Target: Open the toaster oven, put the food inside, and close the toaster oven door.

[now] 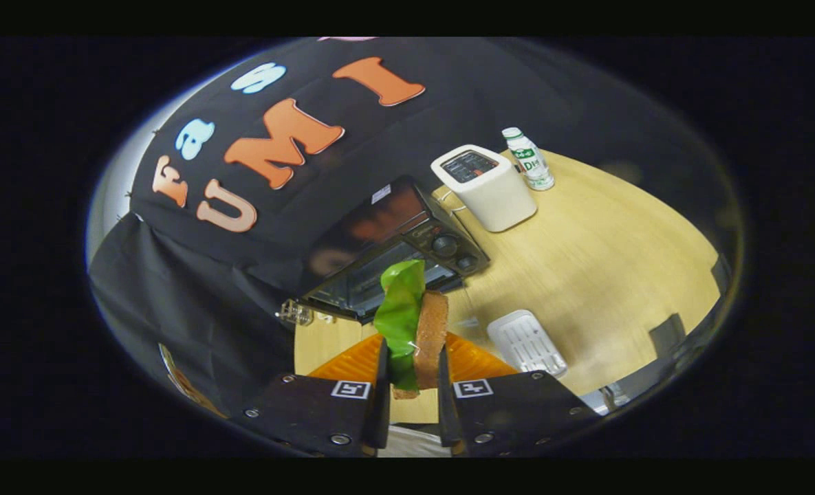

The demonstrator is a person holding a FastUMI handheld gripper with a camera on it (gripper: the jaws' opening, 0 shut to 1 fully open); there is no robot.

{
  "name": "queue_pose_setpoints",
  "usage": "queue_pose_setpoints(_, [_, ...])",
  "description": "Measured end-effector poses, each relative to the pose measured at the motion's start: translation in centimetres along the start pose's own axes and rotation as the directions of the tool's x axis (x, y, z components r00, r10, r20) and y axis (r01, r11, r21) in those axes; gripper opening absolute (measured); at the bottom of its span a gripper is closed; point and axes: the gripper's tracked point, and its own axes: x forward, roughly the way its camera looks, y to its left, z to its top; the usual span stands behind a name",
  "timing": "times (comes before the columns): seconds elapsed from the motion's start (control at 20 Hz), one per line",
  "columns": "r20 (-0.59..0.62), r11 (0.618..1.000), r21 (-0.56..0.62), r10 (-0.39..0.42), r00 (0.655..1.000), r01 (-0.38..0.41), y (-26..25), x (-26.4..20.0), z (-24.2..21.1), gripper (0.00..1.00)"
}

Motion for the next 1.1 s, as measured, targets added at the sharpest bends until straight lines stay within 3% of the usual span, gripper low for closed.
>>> queue_pose_setpoints(0.4, [0.093,0.968,0.215,0.113,0.989,-0.131,2.9,7.7,-1.2,0.29])
queue_pose_setpoints(0.8, [0.106,0.937,0.315,0.121,0.987,-0.149,4.7,16.2,-1.8,0.29])
queue_pose_setpoints(1.1, [0.172,0.886,0.423,0.128,0.977,-0.191,6.4,21.2,-0.6,0.29])
